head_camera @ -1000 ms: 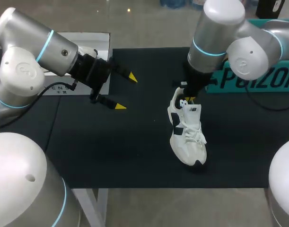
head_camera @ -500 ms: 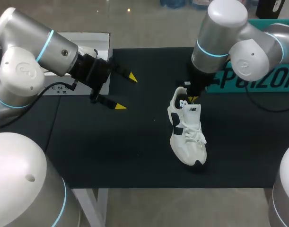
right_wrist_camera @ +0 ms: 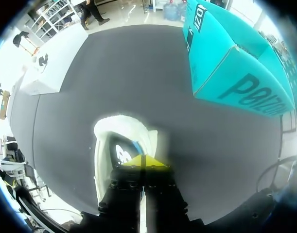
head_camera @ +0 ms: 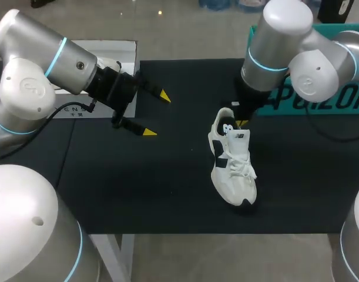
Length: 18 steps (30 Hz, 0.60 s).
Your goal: Take the shoe out of the shoebox, open the shoe tongue, remove and reinsert the insole, then place the shoe into the shoebox
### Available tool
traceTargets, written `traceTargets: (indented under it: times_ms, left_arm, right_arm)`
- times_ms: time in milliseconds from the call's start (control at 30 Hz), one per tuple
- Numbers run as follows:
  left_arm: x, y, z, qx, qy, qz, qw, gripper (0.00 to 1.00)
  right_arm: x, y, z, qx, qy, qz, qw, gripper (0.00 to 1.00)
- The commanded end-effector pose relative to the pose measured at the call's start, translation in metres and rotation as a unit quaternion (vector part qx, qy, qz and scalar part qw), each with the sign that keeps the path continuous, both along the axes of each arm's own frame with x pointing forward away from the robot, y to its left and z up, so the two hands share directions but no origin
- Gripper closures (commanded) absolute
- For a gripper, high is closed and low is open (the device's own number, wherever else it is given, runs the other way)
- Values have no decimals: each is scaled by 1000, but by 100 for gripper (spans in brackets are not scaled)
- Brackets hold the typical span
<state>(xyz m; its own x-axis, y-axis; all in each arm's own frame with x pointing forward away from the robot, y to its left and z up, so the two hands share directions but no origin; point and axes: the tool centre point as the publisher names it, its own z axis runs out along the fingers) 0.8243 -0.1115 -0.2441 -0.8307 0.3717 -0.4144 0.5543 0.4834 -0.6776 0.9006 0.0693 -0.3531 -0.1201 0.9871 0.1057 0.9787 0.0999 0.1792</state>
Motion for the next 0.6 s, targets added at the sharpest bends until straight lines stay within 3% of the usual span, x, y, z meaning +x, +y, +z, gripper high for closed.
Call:
traceTargets:
  times_ms: [33,233,600]
  left_arm:
    - [0,0,0,1,0,0,1000,0]
    - [0,0,0,1,0,0,1000,0]
    - [0,0,0,1,0,0,1000,0]
  right_arm:
    - [-2,9,-10,2,3,5,1000,100]
    - [-6,15,-12,3,6,13,1000,100]
    - [-17,13,17,-12,-14,19,1000,100]
